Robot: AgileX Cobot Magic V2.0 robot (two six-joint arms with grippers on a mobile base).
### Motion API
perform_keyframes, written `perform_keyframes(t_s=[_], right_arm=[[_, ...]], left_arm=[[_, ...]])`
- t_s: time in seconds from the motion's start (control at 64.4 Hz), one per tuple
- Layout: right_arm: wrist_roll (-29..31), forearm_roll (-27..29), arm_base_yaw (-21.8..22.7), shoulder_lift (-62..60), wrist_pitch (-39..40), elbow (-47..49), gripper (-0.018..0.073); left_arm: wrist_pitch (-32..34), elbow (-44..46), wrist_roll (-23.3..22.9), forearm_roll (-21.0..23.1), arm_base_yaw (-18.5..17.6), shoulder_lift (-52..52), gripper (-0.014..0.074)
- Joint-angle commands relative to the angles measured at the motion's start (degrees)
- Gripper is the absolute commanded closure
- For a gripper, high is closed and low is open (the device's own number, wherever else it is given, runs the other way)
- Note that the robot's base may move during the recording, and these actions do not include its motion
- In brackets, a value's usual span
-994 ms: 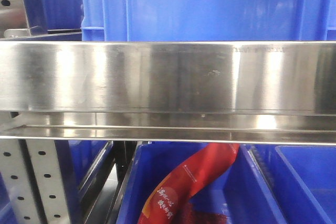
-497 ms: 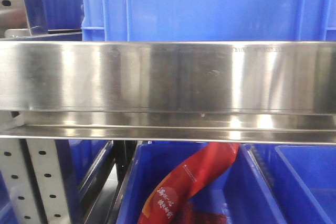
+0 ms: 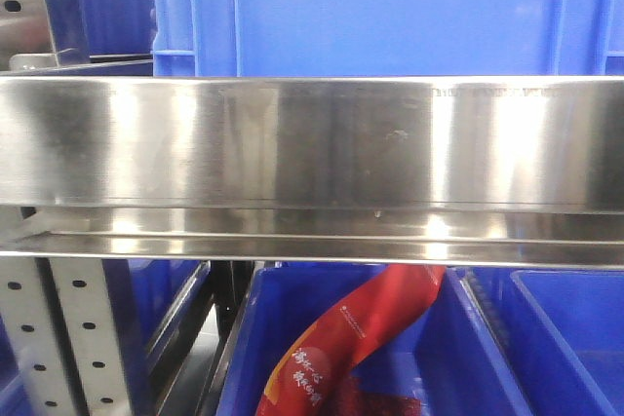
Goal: Grab block from conveyor and place in blue bin
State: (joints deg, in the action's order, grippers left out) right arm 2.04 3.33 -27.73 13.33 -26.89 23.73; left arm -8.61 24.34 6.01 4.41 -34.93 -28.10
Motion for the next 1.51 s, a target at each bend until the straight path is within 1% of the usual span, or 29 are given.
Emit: perform_keyframes(t_s=[0.0,0.776,0.839,0.916,0.994,1.32,1.398,1.491], right_arm=[[0.21,-0.32,-0.19,-0.45,2.86,-0.42,0.0722],[0.21,-0.32,-0.19,-0.45,3.40,-0.42,0.0722],[0.21,-0.32,-0.19,-0.45,3.40,-0.42,0.0722],[0.21,-0.32,-0.19,-0.45,3.40,-0.42,0.0722],[0.21,-0.32,-0.19,-0.45,3.40,-0.42,0.0722],[0.21,-0.32,-0.19,-0.45,3.40,-0.42,0.0722],[0.21,-0.32,-0.19,-0.45,3.40,-0.42,0.0722],[0.21,-0.32,-0.19,-0.45,3.40,-0.42,0.0722]], left_arm=[[2.30,-0.41,-0.25,0.52,-0.15,0.49,0.0707],[2.46,-0.78,-0.25,0.52,-0.15,0.49,0.0707],[2.49,-1.21,-0.25,-0.05,0.60,1.40,0.0707],[3.21,-3.16,-0.25,-0.14,3.24,3.72,0.0707],[4.62,-5.55,-0.25,-0.14,6.96,7.07,0.0707],[5.36,-18.50,-0.25,-0.14,26.36,24.72,0.0707],[5.36,-20.90,-0.25,-0.14,29.83,27.92,0.0707],[5.86,-23.56,-0.25,-0.14,33.90,28.10,0.0707]])
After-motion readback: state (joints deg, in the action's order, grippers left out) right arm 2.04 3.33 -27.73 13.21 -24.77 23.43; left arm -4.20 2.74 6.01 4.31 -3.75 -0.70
